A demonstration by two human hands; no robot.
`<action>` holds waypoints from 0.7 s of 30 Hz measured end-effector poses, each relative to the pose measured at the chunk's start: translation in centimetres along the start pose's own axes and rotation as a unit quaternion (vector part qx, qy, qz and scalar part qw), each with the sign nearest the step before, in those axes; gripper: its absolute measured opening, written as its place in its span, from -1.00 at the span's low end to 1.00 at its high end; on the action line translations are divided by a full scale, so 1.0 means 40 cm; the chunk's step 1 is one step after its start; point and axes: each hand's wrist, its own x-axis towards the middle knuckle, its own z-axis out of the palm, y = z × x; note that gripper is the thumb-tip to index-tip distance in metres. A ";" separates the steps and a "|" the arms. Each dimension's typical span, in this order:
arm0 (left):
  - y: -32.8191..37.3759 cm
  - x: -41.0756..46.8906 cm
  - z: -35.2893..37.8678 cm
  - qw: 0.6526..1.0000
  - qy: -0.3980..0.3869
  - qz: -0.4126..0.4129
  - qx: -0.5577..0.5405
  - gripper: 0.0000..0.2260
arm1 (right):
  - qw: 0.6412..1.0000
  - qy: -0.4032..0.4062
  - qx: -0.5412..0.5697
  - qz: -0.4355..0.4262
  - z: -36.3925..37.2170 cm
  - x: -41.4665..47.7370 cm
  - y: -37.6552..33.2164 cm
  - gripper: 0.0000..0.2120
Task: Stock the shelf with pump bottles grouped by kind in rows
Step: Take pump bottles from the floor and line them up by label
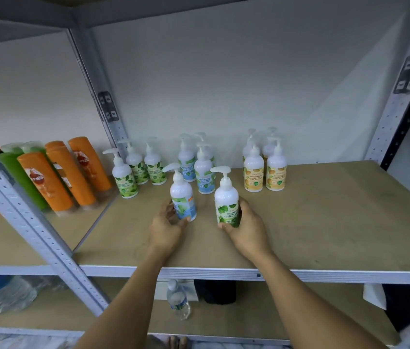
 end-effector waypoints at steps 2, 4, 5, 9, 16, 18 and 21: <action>-0.006 0.004 0.005 1.000 0.009 0.004 -0.010 -0.46 | 1.000 0.005 0.004 -0.002 0.000 0.000 0.003 -0.28; -0.008 0.009 0.005 1.000 0.012 0.004 -0.022 -0.44 | 1.000 0.011 0.004 0.000 0.000 0.001 0.007 -0.26; -0.011 0.011 0.004 1.000 0.011 0.006 -0.023 -0.44 | 1.000 0.014 0.006 0.002 0.001 0.002 0.008 -0.26; -0.029 0.024 0.002 1.000 -0.007 0.014 -0.010 -0.46 | 1.000 0.012 0.003 0.007 0.005 0.010 0.007 -0.29; -0.036 0.039 0.001 1.000 0.002 0.014 0.014 -0.46 | 1.000 -0.008 -0.007 0.013 0.002 0.026 0.000 -0.32; -0.037 0.038 0.006 1.000 0.004 0.018 0.021 -0.46 | 1.000 -0.018 -0.015 0.013 -0.003 0.032 0.000 -0.33; -0.042 0.039 0.009 0.999 0.004 0.027 0.042 -0.48 | 0.999 -0.030 -0.033 0.012 -0.022 0.041 -0.001 -0.35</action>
